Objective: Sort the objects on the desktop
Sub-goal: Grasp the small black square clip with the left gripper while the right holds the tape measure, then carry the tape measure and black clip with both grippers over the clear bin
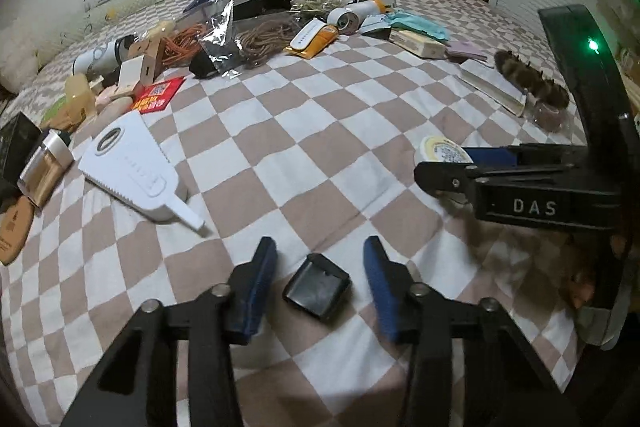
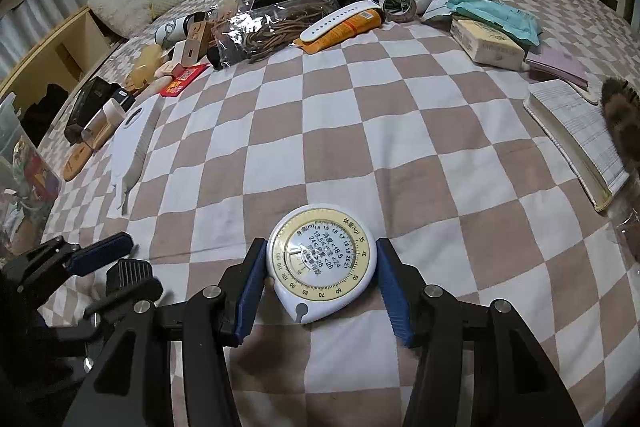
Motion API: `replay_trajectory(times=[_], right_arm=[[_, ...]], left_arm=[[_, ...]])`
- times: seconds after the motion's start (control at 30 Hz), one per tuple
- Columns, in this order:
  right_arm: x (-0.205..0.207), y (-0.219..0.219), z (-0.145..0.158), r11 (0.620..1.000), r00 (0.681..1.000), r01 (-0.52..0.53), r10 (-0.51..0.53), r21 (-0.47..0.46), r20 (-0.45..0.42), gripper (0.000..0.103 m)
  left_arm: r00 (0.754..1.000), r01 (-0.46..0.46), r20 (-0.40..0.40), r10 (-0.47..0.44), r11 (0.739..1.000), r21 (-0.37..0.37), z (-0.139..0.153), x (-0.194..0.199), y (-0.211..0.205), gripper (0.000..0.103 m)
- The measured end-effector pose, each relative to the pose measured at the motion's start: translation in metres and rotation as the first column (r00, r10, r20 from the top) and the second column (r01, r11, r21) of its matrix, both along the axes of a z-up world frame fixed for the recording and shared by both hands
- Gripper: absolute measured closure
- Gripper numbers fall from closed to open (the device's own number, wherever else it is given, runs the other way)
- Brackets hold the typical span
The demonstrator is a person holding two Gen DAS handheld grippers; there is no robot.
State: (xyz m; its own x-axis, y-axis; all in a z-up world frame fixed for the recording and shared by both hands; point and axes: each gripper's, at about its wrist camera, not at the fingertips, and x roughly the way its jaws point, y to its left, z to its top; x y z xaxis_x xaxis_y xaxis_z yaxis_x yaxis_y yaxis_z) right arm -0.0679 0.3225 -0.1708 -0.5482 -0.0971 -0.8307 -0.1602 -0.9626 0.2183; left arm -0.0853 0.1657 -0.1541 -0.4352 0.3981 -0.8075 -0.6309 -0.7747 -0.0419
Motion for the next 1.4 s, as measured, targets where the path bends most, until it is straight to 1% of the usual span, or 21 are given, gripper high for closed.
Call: replay_trajectory(times=[0.1,0.23,0.27,0.3,0.37,0.6,0.77,0.9,0.97,1.03,1.2,1.4], right_arm=[[0.001,0.000,0.000,1.000,1.000,0.000,0.000,0.000,0.001,0.049],[-0.003,0.002,0.000,1.000,1.000,-0.011,0.011,0.007,0.003,0.049],[-0.004,0.003,0.001,1.000,1.000,-0.016,0.015,0.011,0.005,0.049],[-0.004,0.002,0.001,1.000,1.000,-0.016,0.016,0.017,0.004,0.049],[-0.004,0.002,0.001,1.000,1.000,-0.017,0.017,0.019,0.004,0.049],[-0.004,0.002,0.000,1.000,1.000,-0.015,0.015,0.017,0.003,0.049],[0.001,0.001,0.003,1.000,1.000,-0.014,0.014,0.006,-0.019,0.049],[0.006,-0.007,0.008,0.999,0.999,-0.031,0.032,0.028,-0.031,0.049],[0.009,-0.010,0.010,0.999,0.999,-0.033,0.033,0.005,-0.040,0.049],[0.012,-0.016,0.012,0.998,0.998,-0.050,0.049,-0.024,-0.045,0.049],[0.025,-0.038,0.019,0.995,0.994,-0.095,0.094,-0.021,-0.052,0.049],[0.041,-0.060,0.025,0.993,0.991,-0.118,0.117,-0.015,-0.060,0.049]], left_arm=[[1.000,-0.008,0.008,0.008,1.000,0.000,-0.003,0.002,-0.005,0.059],[1.000,-0.010,0.013,0.009,1.000,0.023,-0.004,0.006,-0.011,0.059],[1.000,-0.006,0.015,0.006,0.999,0.034,-0.003,0.007,-0.012,0.062],[1.000,-0.001,0.021,0.000,0.999,0.050,-0.002,0.007,-0.013,0.068],[0.999,0.004,0.035,-0.007,0.998,0.069,-0.002,0.007,-0.013,0.068],[1.000,0.008,0.025,-0.009,0.999,0.045,-0.003,0.016,-0.009,0.068],[0.999,-0.033,0.025,0.031,0.998,0.053,-0.001,0.018,-0.015,0.068],[0.997,-0.075,0.015,0.074,0.996,0.046,0.004,0.019,-0.023,0.069],[0.996,-0.091,0.012,0.091,0.994,0.052,0.007,0.019,-0.028,0.069],[0.994,-0.110,0.006,0.109,0.992,0.062,0.012,0.020,-0.033,0.069],[0.988,-0.155,-0.014,0.156,0.986,0.064,0.021,0.023,-0.047,0.069],[0.975,-0.218,-0.029,0.222,0.971,0.094,0.033,0.034,-0.075,0.069]])
